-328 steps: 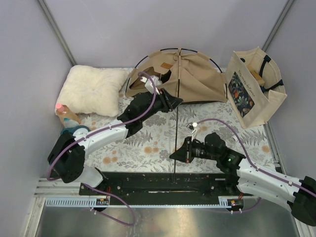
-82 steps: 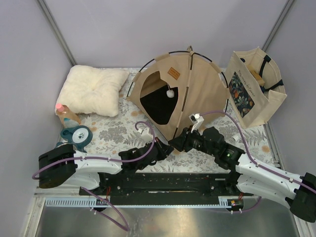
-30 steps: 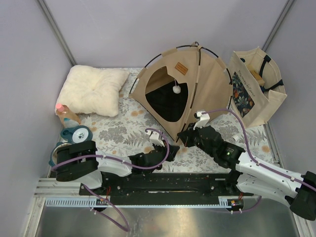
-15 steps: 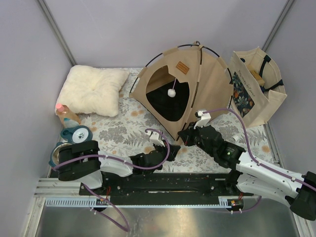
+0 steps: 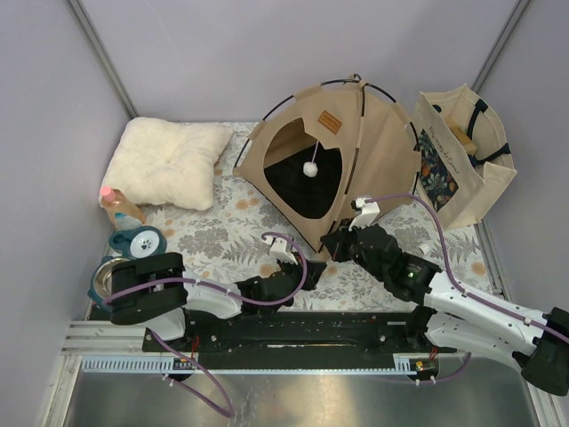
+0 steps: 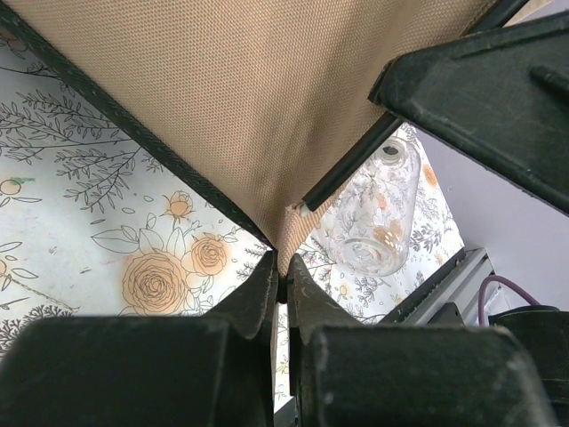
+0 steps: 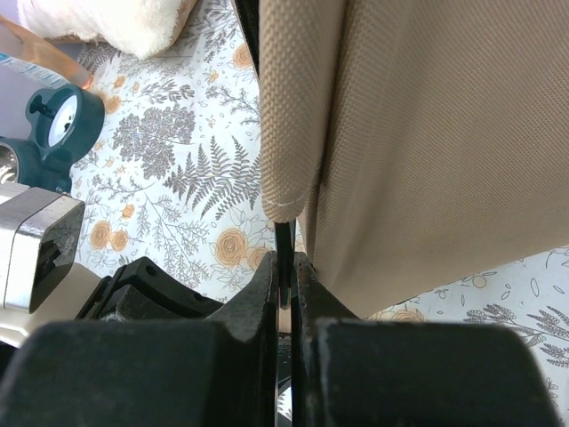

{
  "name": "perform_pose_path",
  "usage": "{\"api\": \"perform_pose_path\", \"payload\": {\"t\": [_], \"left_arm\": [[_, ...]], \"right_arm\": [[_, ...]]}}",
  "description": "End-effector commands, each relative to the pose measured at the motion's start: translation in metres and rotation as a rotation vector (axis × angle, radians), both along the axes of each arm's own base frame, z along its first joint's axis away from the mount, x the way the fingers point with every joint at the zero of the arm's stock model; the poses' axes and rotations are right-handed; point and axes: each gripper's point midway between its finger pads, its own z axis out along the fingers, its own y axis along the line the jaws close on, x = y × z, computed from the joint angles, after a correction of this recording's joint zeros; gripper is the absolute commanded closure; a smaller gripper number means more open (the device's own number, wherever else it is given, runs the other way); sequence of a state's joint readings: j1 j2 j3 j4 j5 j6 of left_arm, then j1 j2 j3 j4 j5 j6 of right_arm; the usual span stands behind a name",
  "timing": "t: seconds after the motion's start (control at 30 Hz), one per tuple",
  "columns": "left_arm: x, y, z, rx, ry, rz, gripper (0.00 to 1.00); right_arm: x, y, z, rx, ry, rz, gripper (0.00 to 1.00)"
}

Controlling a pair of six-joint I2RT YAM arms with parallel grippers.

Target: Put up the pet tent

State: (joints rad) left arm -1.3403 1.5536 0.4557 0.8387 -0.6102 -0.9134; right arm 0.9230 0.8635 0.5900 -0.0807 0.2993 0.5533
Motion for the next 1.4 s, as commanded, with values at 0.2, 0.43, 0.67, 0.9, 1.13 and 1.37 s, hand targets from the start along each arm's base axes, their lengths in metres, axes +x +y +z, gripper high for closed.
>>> {"api": "perform_pose_path", "payload": {"t": [0.2, 0.43, 0.67, 0.9, 1.13, 1.37], "left_arm": [[-0.048, 0.023, -0.086, 0.289, 0.110, -0.169, 1.00], [-0.048, 0.022, -0.089, 0.294, 0.115, -0.169, 1.00], [-0.047, 0.025, -0.089, 0.288, 0.114, -0.155, 1.00], [-0.045, 0.031, -0.087, 0.293, 0.108, -0.140, 1.00], [-0.044, 0.031, -0.084, 0.295, 0.100, -0.137, 1.00], [-0.043, 0.030, -0.078, 0.283, 0.093, -0.135, 1.00]], "right_arm": [[0.048, -0.025, 0.118, 0.258, -0.253, -0.284, 1.00], [0.051, -0.023, 0.126, 0.271, -0.263, -0.289, 1.00], [0.045, -0.013, 0.122, 0.264, -0.252, -0.226, 1.00], [0.042, -0.030, 0.100, 0.206, -0.220, -0.276, 1.00], [0.035, -0.037, 0.081, 0.180, -0.190, -0.270, 1.00], [0.034, -0.032, 0.068, 0.153, -0.170, -0.245, 1.00]]}}
